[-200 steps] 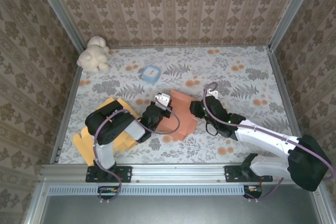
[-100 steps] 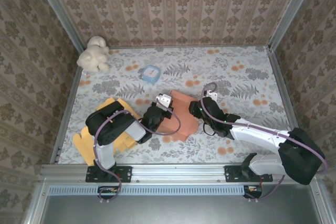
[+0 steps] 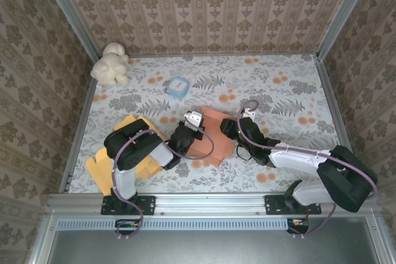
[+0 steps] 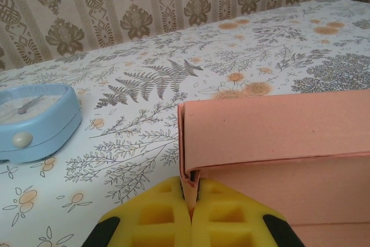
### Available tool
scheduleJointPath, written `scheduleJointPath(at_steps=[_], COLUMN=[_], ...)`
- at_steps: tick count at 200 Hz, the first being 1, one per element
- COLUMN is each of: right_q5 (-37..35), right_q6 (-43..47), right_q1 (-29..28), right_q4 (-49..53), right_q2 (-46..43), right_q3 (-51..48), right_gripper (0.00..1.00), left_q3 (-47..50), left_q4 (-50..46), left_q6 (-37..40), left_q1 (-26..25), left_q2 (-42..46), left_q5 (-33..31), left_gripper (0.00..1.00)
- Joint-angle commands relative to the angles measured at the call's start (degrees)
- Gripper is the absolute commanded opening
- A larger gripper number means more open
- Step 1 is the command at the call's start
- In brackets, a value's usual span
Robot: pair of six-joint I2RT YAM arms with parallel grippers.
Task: Fold the paper box
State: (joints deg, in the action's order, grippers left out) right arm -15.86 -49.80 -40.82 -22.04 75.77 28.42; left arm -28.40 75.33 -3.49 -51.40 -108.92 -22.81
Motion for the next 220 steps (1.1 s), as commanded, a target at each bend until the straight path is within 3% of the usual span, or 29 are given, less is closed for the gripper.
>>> scheduleJointPath(at_steps=[1, 60, 140, 191, 220], right_q5=[-0.4, -6.0, -10.9, -12.3, -8.7], right_q6=[2.2, 4.5, 4.1, 2.5, 2.7], right_q1=[-0.2, -0.3, -0.1, 0.4, 0.6], right_q4=[3.6, 12.1, 14.7, 14.2, 5.3], right_q2=[-0.2, 0.7, 1.7, 6.1, 7.7], right_q3=[2.1, 0.0, -1.1, -0.6, -2.8], right_gripper=[0.48, 0.49, 0.51, 0.51, 0.51], left_q3=[-0.7, -0.6, -0.7, -0.8, -0.8], left_q4=[-0.3, -0.3, -0.4, -0.4, -0.4], left_q6=[-1.2, -1.9, -2.0, -1.7, -2.0], left_q1=[-1.2, -1.1, -1.2, -1.2, -1.2], left_q2=[-1.3, -1.4, -1.0, -0.9, -1.0], left_q5=[-0.2, -2.3, -1.9, -1.8, -1.6], left_gripper=[0.0, 0.0, 0.0, 0.0, 0.0])
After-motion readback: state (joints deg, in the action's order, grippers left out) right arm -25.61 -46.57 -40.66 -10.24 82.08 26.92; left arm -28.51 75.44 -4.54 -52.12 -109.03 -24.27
